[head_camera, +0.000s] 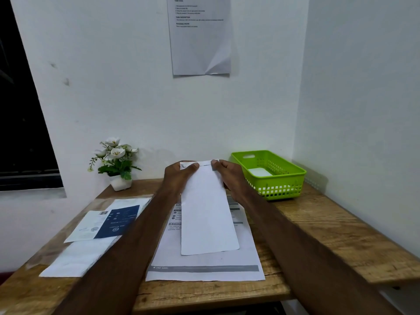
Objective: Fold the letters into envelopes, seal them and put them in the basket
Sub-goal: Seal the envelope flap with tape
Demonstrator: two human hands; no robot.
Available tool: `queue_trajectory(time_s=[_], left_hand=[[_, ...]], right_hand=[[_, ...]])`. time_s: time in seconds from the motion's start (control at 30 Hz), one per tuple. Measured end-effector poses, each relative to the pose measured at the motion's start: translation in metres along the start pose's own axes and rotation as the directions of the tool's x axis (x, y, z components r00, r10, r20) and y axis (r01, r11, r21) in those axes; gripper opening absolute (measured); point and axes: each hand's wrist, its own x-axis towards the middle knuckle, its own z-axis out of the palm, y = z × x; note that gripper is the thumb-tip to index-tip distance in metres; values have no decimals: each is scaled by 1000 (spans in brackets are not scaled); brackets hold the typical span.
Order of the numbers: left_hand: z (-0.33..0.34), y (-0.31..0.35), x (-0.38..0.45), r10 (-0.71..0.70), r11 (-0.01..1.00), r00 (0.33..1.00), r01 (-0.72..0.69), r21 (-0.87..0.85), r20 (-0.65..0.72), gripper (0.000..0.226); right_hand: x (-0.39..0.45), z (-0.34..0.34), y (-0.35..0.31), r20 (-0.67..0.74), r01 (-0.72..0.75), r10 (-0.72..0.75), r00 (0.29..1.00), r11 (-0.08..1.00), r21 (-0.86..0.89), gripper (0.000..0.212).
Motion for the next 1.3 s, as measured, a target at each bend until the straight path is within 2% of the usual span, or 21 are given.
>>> queue_trajectory(time_s=[0.1,0.3,0.4,0.53,0.63,0.8,0.97,1.13,1.23,1.3], left_hand=[[-1,0,2,1,1000,1000,-1,7,16,37],[2,-1,1,-5,1000,1000,5,-5,-21,19],[1,-1,1,12,1000,1000,-12,-14,-3,19],[4,-1,1,34,999,999,-34,-3,-8,17],[4,0,0,25,1000,999,-25,-15,-22,18],[4,3,0,-6,998,998,2,-64,-67,10],[3,3,0,-6,999,998,3,-46,-70,11],[2,4,1,-2,1000,997,0,-31,-74,13],[1,4,2,-5,1000,997,4,-7,-75,13],[2,6,1,11,1000,997,-10,11,-77,14]], right_hand=[[0,1,-1,-13,8,-8,1000,1000,-9,18],[1,4,-5,-23,-69,69,997,997,29,19],[-2,1,-5,22,2,-2,1000,1000,-4,22],[1,2,0,-13,61,-62,998,997,-55,23],[3,2,1,-3,31,-31,1000,999,-41,21],[6,1,3,133,-26,38,990,996,-87,22],[4,3,0,125,-47,62,990,992,-117,25],[1,0,-7,140,-124,129,982,991,-44,34],[-2,2,-11,120,-147,148,982,989,-19,21],[-4,2,-14,104,-165,167,981,986,-26,20]])
